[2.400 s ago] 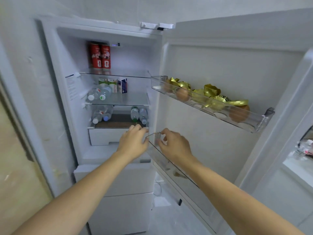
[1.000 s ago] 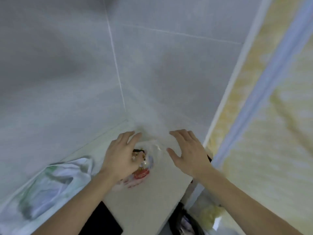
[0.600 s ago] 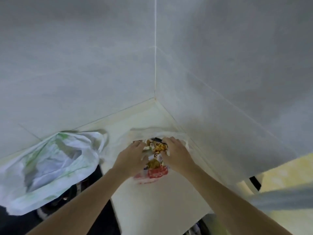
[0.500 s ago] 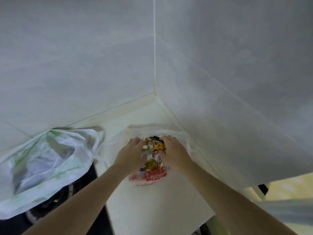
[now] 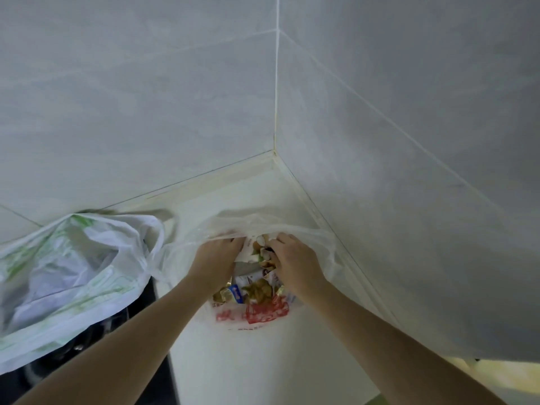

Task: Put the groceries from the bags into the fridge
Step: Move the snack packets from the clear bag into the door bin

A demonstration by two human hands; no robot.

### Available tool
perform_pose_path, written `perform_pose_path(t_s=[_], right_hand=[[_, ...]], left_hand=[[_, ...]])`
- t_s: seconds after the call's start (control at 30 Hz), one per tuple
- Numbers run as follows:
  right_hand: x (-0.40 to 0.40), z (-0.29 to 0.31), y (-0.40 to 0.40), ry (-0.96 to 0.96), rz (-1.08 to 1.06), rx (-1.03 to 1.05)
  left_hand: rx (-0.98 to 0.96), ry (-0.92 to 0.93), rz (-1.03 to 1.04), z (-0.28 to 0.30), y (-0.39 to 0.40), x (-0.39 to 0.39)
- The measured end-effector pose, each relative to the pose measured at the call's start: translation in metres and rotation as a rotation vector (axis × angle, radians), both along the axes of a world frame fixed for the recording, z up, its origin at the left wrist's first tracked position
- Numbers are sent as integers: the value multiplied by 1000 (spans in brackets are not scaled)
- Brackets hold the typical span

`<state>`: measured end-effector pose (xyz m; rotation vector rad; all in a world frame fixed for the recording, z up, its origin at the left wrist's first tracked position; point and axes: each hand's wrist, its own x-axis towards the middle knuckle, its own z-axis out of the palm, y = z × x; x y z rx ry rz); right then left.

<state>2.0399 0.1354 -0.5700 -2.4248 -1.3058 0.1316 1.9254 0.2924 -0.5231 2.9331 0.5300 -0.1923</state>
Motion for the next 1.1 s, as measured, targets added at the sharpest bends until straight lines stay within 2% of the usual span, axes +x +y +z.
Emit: perform_pose_path(t_s=[0.3, 0.47, 0.63, 0.77, 0.9, 1.1], right_hand=[[-26, 69, -26, 219, -152, 248], [-64, 144, -55, 305, -239, 336], [-115, 232, -111, 204, -390, 451], [-159, 297, -180, 45, -539, 523], [-210, 356, -262, -60, -706, 577], [-319, 427, -393, -282, -1010, 640]], left_hand=[[-2, -73, -13, 63, -5, -15], [-77, -200, -140, 138, -22, -34], [-200, -367, -291, 230, -55, -56], [-337, -427, -496, 303, -106, -58], [-371, -458, -763, 364, -192, -59], [-370, -525, -1256, 431, -367, -101]])
